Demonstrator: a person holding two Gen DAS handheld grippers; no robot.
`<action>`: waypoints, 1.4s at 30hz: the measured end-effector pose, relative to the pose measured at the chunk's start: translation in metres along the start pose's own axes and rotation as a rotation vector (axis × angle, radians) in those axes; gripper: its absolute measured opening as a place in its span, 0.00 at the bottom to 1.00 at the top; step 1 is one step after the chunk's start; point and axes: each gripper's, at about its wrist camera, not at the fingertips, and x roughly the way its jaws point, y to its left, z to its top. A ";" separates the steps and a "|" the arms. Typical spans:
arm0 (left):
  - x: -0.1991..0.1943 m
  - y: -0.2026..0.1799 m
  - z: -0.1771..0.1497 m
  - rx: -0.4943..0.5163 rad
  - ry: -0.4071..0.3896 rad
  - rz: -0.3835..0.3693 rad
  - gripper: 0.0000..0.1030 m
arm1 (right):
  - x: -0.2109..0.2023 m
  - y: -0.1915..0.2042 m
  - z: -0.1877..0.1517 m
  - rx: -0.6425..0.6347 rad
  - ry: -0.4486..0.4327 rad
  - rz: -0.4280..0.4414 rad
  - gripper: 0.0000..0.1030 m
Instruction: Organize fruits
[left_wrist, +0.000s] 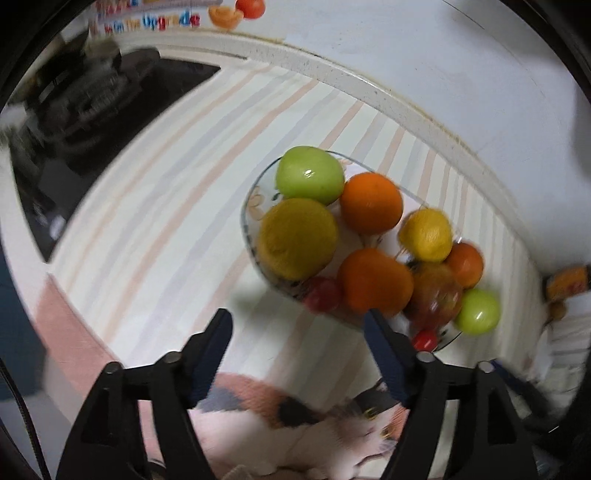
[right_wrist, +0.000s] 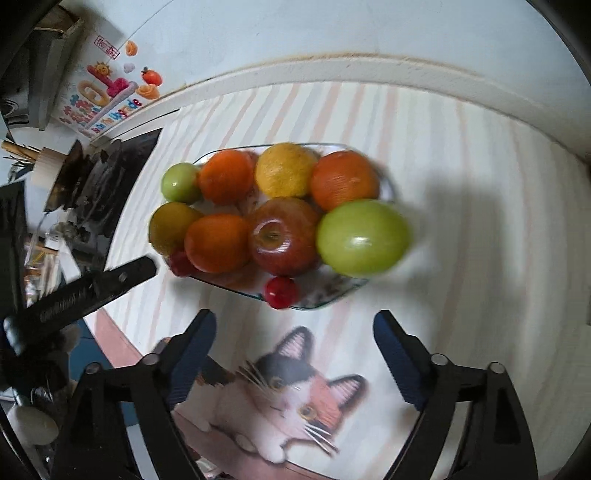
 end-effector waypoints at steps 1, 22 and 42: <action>-0.005 -0.003 -0.005 0.024 -0.011 0.023 0.86 | -0.006 -0.001 -0.002 -0.005 -0.009 -0.028 0.91; -0.136 -0.043 -0.086 0.064 -0.258 0.104 0.95 | -0.148 -0.010 -0.049 -0.144 -0.231 -0.122 0.96; -0.283 -0.072 -0.212 0.020 -0.427 0.086 0.95 | -0.336 0.000 -0.171 -0.324 -0.441 -0.070 0.96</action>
